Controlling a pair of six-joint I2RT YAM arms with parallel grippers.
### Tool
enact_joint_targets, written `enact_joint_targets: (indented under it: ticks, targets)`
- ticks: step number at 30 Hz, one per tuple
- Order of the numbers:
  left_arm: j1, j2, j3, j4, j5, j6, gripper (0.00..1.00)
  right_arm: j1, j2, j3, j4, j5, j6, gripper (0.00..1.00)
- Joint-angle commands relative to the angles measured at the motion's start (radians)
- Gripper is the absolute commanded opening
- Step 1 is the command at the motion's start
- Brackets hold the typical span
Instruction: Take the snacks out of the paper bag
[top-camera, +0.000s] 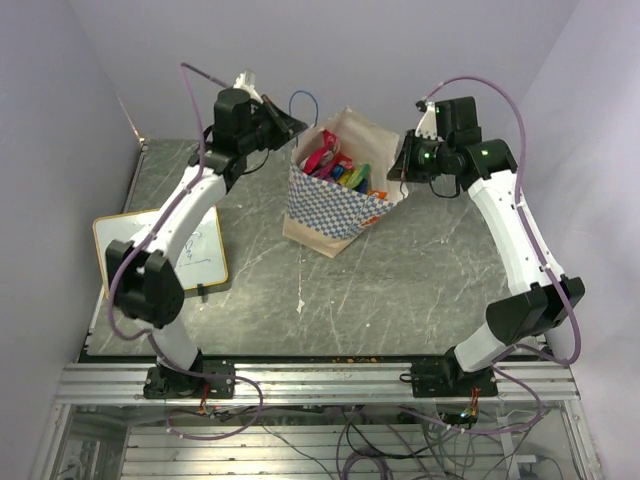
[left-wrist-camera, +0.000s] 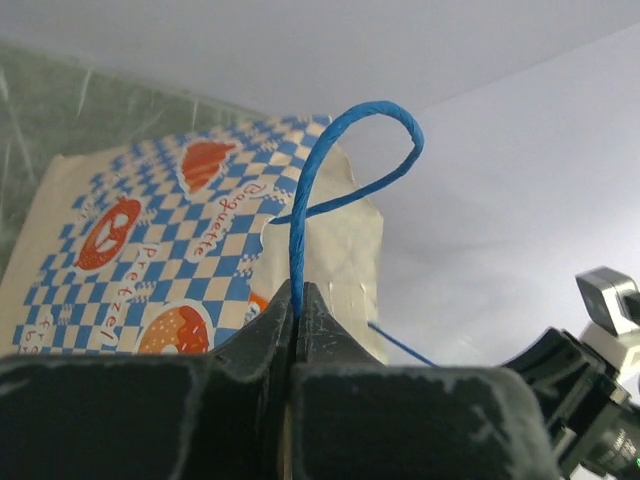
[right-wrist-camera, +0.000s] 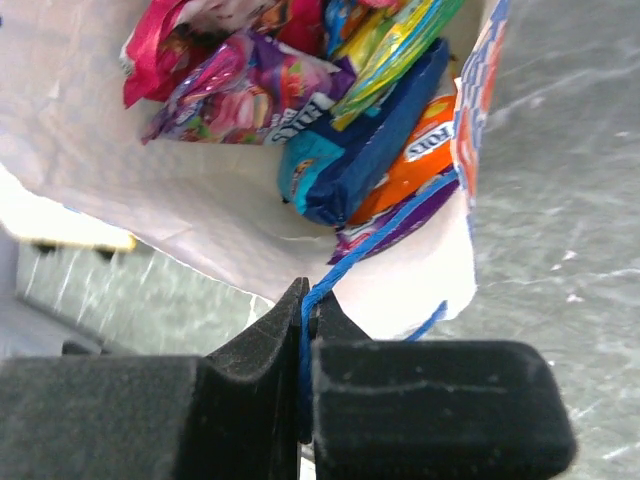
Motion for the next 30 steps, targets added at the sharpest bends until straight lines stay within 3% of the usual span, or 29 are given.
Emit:
enact_joint_targets:
  ticks: [1,6,13,18,22,23,30]
  targets:
    - [-0.012,-0.241,-0.143,0.065,-0.012,-0.035,0.07,0.062,-0.094,-0.048,0.070,-0.269,-0.082,0.00]
    - [-0.016,-0.443,-0.245,-0.133,-0.079,0.012,0.07,0.171,-0.139,-0.044,0.097,-0.294,-0.135,0.00]
    - [-0.016,-0.711,-0.378,-0.387,-0.244,0.027,0.07,0.208,-0.232,-0.156,0.170,-0.372,-0.128,0.00]
    - [-0.016,-0.798,-0.450,-0.517,-0.253,-0.007,0.07,0.248,-0.232,-0.153,0.158,-0.344,-0.140,0.00]
    - [-0.016,-0.834,-0.450,-0.591,-0.269,-0.025,0.08,0.278,-0.229,-0.112,0.122,-0.234,-0.154,0.00]
    - [-0.016,-0.842,-0.436,-0.623,-0.290,-0.020,0.11,0.280,-0.229,-0.112,0.116,-0.211,-0.152,0.00]
    - [-0.016,-0.832,-0.282,-0.874,-0.454,0.023,0.63,0.288,-0.240,-0.143,0.134,-0.225,-0.149,0.00]
